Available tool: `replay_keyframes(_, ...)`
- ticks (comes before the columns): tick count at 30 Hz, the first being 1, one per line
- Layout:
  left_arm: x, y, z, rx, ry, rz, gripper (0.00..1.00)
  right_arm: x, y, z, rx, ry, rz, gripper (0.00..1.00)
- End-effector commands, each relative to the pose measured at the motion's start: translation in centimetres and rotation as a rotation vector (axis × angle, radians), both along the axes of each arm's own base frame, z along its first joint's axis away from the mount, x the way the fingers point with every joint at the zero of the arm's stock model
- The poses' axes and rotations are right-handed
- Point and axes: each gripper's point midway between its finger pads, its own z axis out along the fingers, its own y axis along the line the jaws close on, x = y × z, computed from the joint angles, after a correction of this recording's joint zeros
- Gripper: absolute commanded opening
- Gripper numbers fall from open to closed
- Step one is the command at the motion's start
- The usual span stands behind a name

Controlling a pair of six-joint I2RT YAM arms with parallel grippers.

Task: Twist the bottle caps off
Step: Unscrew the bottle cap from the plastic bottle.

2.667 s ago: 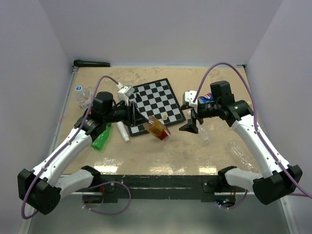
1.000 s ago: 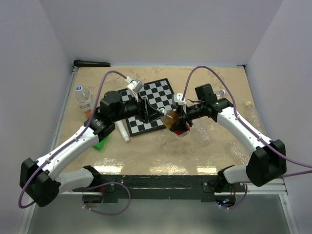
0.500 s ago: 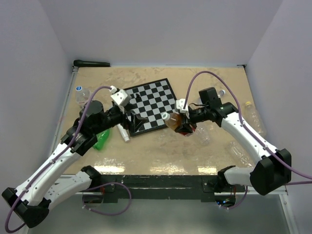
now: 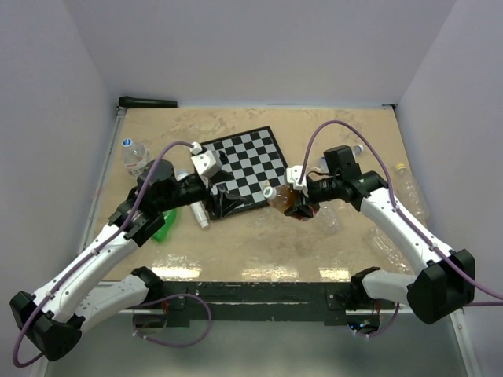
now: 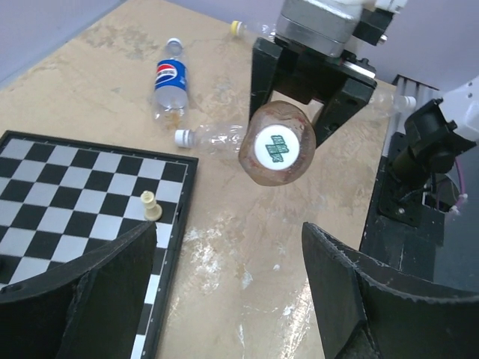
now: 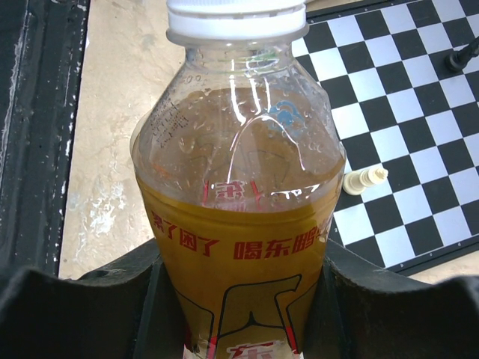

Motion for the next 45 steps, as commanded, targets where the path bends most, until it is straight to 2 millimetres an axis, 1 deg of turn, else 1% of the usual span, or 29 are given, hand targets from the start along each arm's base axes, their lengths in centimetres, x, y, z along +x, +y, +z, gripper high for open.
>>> replay_keyframes(1,-1.4,-1.6,0.9,-0.047,-0.098,-0.142,0.82,0.4,-0.1,0.2,0.0,-0.054,0.012,0.09)
replay_keyframes(2,-1.4,-1.7,0.4,-0.047,-0.091,-0.152,0.82,0.3,-0.1,0.1,-0.005,-0.054,0.012,0.09)
replay_keyframes(3,-1.4,-2.0,0.6,-0.062,-0.11,-0.164,0.82,0.4,-0.1,0.1,-0.007,-0.06,0.013,0.09)
replay_keyframes(7,-1.2,-2.8,-0.3,-0.062,-0.108,-0.183,0.81,0.4,-0.2,0.1,-0.011,-0.059,0.012,0.08)
replay_keyframes(10,-1.3,-3.6,-0.4,-0.077,-0.106,-0.202,0.75,0.4,-0.2,0.0,-0.013,-0.056,0.013,0.08)
replay_keyframes(12,-0.9,-4.3,-0.6,-0.079,-0.091,-0.201,0.71,0.4,-0.2,-0.1,-0.014,-0.052,0.014,0.08)
replay_keyframes(15,-0.3,-5.0,-0.4,-0.087,-0.092,-0.188,0.69,0.4,-0.2,-0.3,-0.019,-0.042,0.018,0.08)
replay_keyframes(20,0.5,-6.0,0.3,-0.094,-0.109,-0.187,0.68,0.3,-0.2,-0.5,-0.021,-0.035,0.02,0.08)
replay_keyframes(23,0.6,-6.6,0.9,-0.094,-0.119,-0.208,0.66,0.3,-0.2,-0.5,-0.021,-0.034,0.02,0.08)
replay_keyframes(25,0.6,-7.0,0.7,-0.087,-0.114,-0.224,0.64,0.3,-0.2,-0.6,-0.022,-0.031,0.019,0.08)
replay_keyframes(33,-0.1,-7.8,0.1,-0.078,-0.094,-0.293,0.5,0.3,-0.1,-0.7,-0.021,-0.025,0.023,0.08)
replay_keyframes(35,-0.2,-8.0,-0.1,-0.076,-0.087,-0.299,0.49,0.3,-0.1,-0.7,-0.021,-0.024,0.023,0.08)
replay_keyframes(38,-0.3,-8.2,0.1,-0.085,-0.084,-0.308,0.48,0.3,-0.1,-0.7,-0.022,-0.019,0.024,0.08)
replay_keyframes(43,-0.5,-8.5,0.3,-0.092,-0.082,-0.318,0.42,0.3,-0.1,-0.8,-0.022,-0.017,0.022,0.08)
replay_keyframes(45,-0.5,-8.5,0.4,-0.095,-0.079,-0.32,0.38,0.3,-0.1,-0.8,-0.022,-0.015,0.022,0.08)
